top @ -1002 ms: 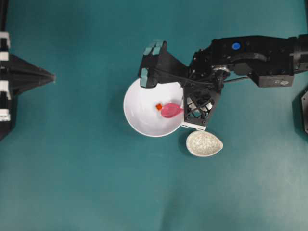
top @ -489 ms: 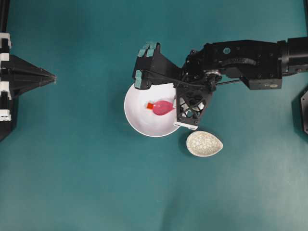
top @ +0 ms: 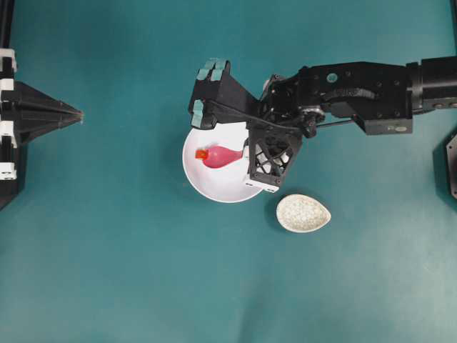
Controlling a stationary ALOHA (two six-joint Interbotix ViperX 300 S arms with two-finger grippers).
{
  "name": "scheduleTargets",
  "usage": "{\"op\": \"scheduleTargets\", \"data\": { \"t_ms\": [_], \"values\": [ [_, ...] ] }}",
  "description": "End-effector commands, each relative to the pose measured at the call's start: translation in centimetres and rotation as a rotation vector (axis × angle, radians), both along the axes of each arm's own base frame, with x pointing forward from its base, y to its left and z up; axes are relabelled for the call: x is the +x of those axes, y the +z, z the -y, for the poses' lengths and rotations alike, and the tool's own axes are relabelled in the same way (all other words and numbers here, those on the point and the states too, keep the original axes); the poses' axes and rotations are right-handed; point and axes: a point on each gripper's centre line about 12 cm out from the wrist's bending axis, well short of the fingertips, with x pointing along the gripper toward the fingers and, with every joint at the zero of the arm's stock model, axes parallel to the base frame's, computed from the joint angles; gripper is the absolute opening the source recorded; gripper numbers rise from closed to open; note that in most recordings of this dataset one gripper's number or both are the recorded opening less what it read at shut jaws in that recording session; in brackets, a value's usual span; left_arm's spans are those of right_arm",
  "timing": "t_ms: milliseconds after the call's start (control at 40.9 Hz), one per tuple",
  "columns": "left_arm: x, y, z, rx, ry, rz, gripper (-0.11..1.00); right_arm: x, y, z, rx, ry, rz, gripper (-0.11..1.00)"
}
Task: Grip the spoon and scoop the red block from the bowl with right arm.
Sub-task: 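Lower the spoon bowl into the white bowl beside the red cube, then push the spoon under the red cube with the right gripper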
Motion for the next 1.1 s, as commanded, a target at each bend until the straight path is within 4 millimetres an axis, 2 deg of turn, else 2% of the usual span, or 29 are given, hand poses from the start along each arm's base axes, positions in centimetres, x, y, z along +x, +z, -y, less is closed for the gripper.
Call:
{"op": "scheduleTargets", "data": {
  "t_ms": [0, 635, 1075],
  "values": [
    [0.3, 1.1, -0.1, 0.006, 0.004, 0.03, 0.0, 0.7, 1.7, 0.1, -0.005, -0.007, 0.067, 0.26],
    [0.3, 1.1, -0.1, 0.006, 0.004, 0.029, 0.0, 1.1, 2.0, 0.0, -0.009, -0.011, 0.118, 0.26],
    [0.3, 1.1, -0.1, 0.003, 0.005, 0.026, 0.0, -0.2, 2.2, -0.7, -0.004, -0.004, 0.123, 0.26]
  ]
}}
